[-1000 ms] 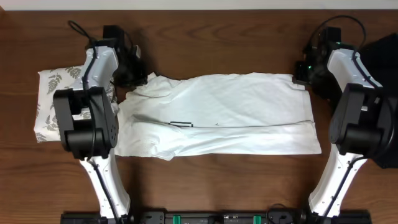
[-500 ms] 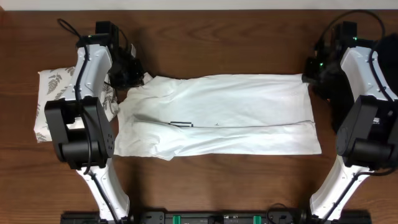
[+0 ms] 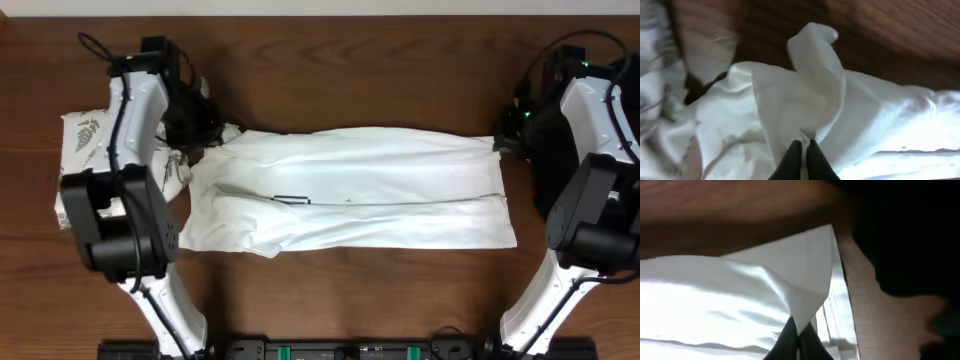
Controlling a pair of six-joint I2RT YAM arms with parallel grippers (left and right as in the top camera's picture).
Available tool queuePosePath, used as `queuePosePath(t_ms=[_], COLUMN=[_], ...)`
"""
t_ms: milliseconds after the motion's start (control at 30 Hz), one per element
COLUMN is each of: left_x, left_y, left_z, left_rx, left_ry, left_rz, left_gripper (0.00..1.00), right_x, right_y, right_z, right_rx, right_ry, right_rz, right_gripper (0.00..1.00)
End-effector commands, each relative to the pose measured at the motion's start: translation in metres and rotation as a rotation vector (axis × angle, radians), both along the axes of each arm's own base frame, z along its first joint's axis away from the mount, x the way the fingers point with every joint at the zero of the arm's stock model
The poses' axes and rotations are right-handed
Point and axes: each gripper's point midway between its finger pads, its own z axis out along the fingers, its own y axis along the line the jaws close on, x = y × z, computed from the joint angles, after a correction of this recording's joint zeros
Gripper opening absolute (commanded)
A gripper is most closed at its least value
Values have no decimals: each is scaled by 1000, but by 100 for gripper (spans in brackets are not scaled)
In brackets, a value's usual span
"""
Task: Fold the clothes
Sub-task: 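Fold the far edge toward the near side with both grippers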
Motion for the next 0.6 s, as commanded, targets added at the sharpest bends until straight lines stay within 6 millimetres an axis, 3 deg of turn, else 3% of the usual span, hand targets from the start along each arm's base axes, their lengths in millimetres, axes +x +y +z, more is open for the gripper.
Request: queuePosePath(t_ms=[0, 567], left_x=[-4, -44], left_y=[14, 13], left_z=[10, 13], left_rx=[3, -17], left_ry=[7, 177], left_rz=[74, 87], left_gripper=[6, 6], right_x=[-1, -45], right_y=[-8, -1], right_z=[10, 14], right_rx=[4, 38], right_ry=[-12, 167], right_rz=[-29, -9], right_gripper=[1, 1])
